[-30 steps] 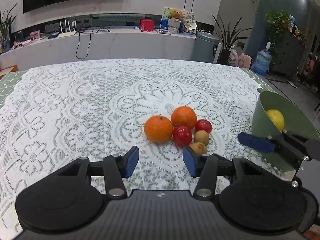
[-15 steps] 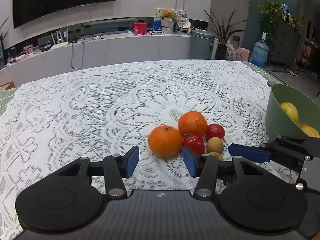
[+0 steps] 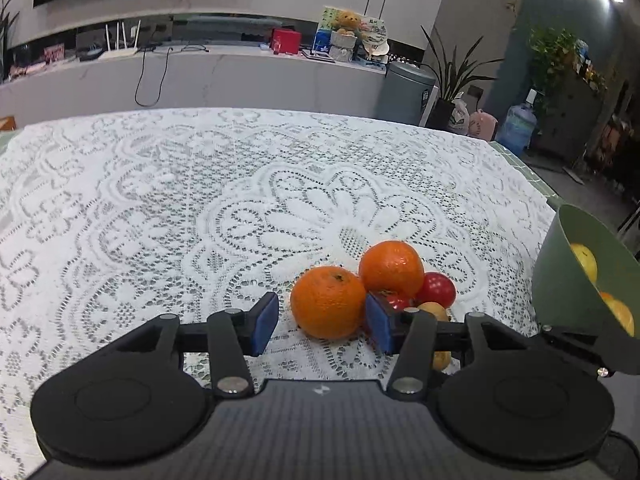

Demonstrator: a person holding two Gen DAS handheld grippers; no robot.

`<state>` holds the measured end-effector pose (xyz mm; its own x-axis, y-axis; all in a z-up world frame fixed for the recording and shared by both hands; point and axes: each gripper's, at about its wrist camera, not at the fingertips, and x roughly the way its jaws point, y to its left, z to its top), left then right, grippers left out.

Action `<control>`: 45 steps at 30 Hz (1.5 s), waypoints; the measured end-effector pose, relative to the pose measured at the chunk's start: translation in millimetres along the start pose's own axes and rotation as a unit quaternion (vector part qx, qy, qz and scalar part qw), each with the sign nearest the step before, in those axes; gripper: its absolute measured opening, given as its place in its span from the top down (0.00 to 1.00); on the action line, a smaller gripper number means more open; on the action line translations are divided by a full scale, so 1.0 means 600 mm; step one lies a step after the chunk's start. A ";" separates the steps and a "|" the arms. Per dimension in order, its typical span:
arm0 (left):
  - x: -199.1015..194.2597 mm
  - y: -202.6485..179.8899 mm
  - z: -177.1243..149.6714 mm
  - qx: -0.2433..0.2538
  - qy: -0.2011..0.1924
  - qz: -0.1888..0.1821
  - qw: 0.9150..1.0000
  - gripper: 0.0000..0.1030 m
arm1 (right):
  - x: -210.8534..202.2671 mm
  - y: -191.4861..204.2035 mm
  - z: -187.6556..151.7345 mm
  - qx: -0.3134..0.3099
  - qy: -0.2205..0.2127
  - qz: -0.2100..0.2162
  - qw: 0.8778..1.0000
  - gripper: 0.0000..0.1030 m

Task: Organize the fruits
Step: 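Grasp an orange with the left tool while the right tool grasps a brown kiwi, then carry the orange and kiwi into the green colander and open both tools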

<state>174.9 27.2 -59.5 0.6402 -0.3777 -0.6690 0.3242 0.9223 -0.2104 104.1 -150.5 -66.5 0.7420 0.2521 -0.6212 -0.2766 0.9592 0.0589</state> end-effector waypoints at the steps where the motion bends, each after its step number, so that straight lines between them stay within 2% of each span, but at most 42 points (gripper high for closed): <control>1: 0.002 0.002 0.000 -0.005 -0.001 -0.004 1.000 0.43 | 0.002 -0.001 0.000 0.002 0.001 0.002 1.000 0.71; 4: 0.008 0.006 0.001 -0.020 0.000 -0.015 1.000 0.43 | 0.006 -0.002 -0.001 0.004 0.005 0.005 1.000 0.75; 7: 0.011 0.015 0.001 -0.045 0.004 -0.032 0.998 0.50 | 0.006 -0.002 -0.001 0.004 0.005 0.007 1.000 0.76; 15: -0.002 0.007 0.000 -0.043 0.008 -0.029 0.999 0.51 | 0.001 -0.003 0.004 0.008 0.008 0.005 1.000 0.76; 20: -0.035 0.003 -0.006 -0.047 0.018 -0.027 0.998 0.52 | -0.005 -0.005 0.005 0.015 0.012 0.003 1.000 0.76; 25: -0.064 0.001 -0.024 -0.048 0.052 -0.024 0.997 0.51 | -0.014 0.001 0.001 0.004 0.018 -0.002 1.000 0.76; 32: -0.072 -0.019 -0.043 -0.015 0.092 -0.017 0.996 0.51 | -0.028 0.003 -0.012 -0.008 0.034 -0.010 0.999 0.76; 40: -0.058 -0.040 -0.059 0.034 0.103 0.007 0.994 0.47 | -0.037 0.003 -0.024 -0.021 0.037 -0.016 0.999 0.76; 45: -0.056 -0.046 -0.066 0.053 0.093 0.014 0.994 0.49 | -0.035 0.004 -0.023 -0.023 0.040 -0.018 0.999 0.77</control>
<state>117.0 17.6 -59.6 0.5131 -0.3204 -0.7963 0.3850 0.9151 -0.1201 79.3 -155.5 -64.0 0.7012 0.2042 -0.6831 -0.2794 0.9602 0.0003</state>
